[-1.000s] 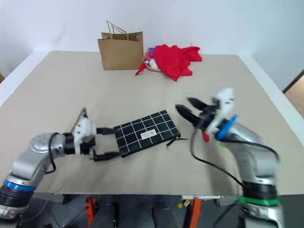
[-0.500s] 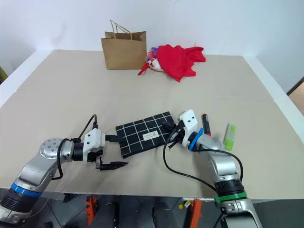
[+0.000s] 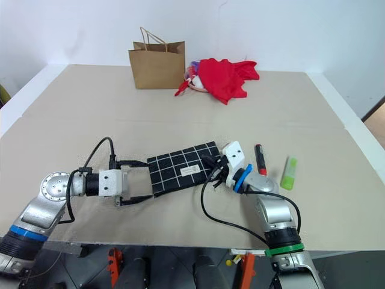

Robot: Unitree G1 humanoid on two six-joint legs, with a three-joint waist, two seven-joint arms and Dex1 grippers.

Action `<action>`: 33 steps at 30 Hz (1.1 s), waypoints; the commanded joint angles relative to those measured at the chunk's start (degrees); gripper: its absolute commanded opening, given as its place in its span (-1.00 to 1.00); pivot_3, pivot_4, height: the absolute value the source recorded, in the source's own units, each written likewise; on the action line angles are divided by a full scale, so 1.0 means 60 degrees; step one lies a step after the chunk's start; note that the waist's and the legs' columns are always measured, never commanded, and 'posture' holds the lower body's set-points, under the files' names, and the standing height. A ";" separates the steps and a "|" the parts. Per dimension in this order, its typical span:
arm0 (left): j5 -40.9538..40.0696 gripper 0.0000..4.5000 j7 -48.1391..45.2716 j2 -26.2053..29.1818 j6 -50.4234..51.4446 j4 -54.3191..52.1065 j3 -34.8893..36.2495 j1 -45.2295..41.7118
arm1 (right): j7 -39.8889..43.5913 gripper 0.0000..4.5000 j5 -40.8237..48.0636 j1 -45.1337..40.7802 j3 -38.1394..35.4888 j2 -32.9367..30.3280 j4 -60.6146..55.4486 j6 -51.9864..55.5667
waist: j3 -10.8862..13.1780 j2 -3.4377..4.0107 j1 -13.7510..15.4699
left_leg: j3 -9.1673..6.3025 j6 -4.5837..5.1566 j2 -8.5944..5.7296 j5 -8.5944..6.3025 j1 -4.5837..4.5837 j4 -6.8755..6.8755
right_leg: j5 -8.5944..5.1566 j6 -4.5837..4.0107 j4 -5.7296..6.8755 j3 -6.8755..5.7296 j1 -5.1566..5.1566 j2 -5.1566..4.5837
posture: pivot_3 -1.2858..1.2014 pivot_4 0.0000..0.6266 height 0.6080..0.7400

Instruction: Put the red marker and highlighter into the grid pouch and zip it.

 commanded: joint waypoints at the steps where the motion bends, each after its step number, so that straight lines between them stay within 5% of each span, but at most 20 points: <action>1: 0.0292 1.00 -0.0052 -0.0026 -0.0844 0.0168 -0.0227 -0.0225 | -0.0008 -0.97 -0.0061 0.0034 -0.0003 0.0117 0.0198 0.0041 | 0.0000 0.0000 0.0003 | 0.0000 0.0000 0.0000 0.0000 -0.0003 0.0000 | -0.0001 0.0001 0.0000 0.0000 0.0000 0.0000 | 0.03 -0.52 0.99; 19: 0.1135 1.00 -0.0149 -0.0852 -0.2737 0.2626 -0.1280 -0.1693 | 0.0052 -0.97 -0.0144 -0.0018 -0.0015 0.0152 0.0061 -0.0068 | -0.0010 0.0016 0.0014 | -0.0002 0.0000 -0.0003 0.0000 0.0003 0.0006 | 0.0000 0.0007 0.0000 0.0000 0.0016 -0.0001 | 0.03 -0.52 0.99; 23: 0.1261 0.44 -0.0151 -0.1135 -0.2975 0.3188 -0.1459 -0.2136 | 0.0107 -1.00 -0.0159 -0.0043 0.0035 0.0159 0.0029 -0.0089 | -0.0013 0.0021 0.0028 | -0.0003 0.0002 -0.0004 0.0002 0.0031 0.0007 | 0.0001 0.0009 0.0000 0.0000 0.0045 0.0000 | 0.03 -0.52 0.99; 24: 0.1278 0.44 -0.0157 -0.1178 -0.3010 0.3300 -0.1493 -0.2219 | 0.0112 -1.00 -0.0169 -0.0056 0.0040 0.0162 0.0025 -0.0092 | -0.0014 0.0022 0.0026 | -0.0002 0.0002 -0.0004 0.0002 0.0033 0.0007 | 0.0001 0.0009 0.0000 0.0001 0.0045 0.0000 | 0.03 -0.52 0.99; 26: 0.1276 0.00 -0.0229 -0.1250 -0.3106 0.3518 -0.1565 -0.2353 | 0.0127 -1.00 -0.0188 -0.0083 0.0037 0.0163 0.0033 -0.0102 | -0.0014 0.0023 0.0026 | -0.0002 0.0004 -0.0004 0.0003 0.0035 0.0007 | 0.0002 0.0010 0.0000 0.0001 0.0049 0.0000 | 0.03 -0.52 0.99; 33: 0.1277 -0.96 -0.0318 -0.1395 -0.3515 0.4127 -0.1739 -0.2791 | 0.0207 -1.00 -0.0260 -0.0078 0.0004 0.0153 0.0022 -0.0172 | -0.0016 0.0027 0.0026 | -0.0003 0.0004 -0.0005 0.0002 0.0033 0.0003 | -0.0002 0.0013 0.0000 0.0001 0.0048 0.0000 | 0.03 -0.52 0.99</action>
